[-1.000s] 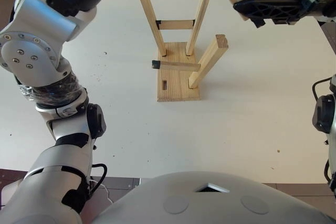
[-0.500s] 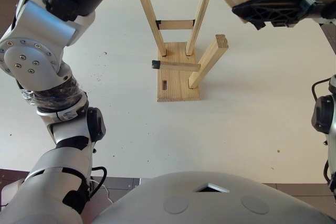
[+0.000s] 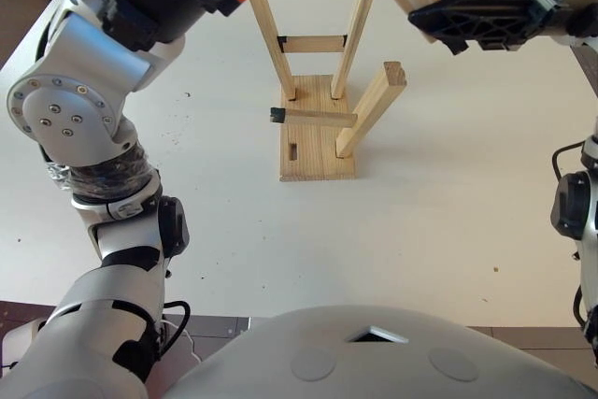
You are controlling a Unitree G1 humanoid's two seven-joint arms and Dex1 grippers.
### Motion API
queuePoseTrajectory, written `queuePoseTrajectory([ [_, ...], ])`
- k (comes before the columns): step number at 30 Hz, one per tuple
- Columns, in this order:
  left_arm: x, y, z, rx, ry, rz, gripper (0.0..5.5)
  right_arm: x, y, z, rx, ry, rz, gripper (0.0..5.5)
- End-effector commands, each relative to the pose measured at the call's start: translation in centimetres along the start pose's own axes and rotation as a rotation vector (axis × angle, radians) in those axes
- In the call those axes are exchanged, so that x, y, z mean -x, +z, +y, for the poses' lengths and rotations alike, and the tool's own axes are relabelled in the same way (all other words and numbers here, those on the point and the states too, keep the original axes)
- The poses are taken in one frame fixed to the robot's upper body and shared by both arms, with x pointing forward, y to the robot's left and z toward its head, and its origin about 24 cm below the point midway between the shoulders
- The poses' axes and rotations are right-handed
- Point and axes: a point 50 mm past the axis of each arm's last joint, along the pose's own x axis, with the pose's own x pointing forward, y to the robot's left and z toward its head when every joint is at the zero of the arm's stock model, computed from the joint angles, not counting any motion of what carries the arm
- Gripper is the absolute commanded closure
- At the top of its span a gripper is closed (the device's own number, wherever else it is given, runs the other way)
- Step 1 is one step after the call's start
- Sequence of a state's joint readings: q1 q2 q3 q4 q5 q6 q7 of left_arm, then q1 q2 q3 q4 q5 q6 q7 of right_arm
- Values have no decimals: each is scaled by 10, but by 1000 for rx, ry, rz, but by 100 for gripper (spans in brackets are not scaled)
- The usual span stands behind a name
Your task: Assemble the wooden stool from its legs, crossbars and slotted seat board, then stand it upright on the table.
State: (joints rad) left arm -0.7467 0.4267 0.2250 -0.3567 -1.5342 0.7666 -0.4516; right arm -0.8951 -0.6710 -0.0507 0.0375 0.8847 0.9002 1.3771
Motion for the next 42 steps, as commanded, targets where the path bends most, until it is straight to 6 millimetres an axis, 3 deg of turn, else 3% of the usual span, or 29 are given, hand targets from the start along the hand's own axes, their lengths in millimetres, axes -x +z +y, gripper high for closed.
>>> queuePoseTrajectory([
  [1,-6,0,-3,-14,-30,15,207,-1,2,0,10,-16,-3,344],
  [9,-4,-3,-3,-38,-15,30,324,-1,2,0,8,-19,-4,344],
  [20,0,2,2,-154,17,36,339,0,2,-7,56,-47,9,344],
  [21,2,3,4,-164,29,35,340,2,2,-8,73,-47,9,308],
  [28,10,11,10,-204,60,56,344,15,-2,-10,96,-134,-10,195],
  [31,14,17,13,-268,80,96,345,26,-1,-10,109,-207,-46,192],
  [33,32,32,19,-373,150,169,345,41,6,-11,145,-320,-125,192],
  [37,92,56,23,-511,316,357,345,86,4,-5,185,-648,-359,192],
  [39,110,54,19,-505,355,390,345,96,-7,-3,167,-749,-386,192],
  [42,140,32,10,-473,435,494,345,103,-16,1,146,-812,-381,192],
])
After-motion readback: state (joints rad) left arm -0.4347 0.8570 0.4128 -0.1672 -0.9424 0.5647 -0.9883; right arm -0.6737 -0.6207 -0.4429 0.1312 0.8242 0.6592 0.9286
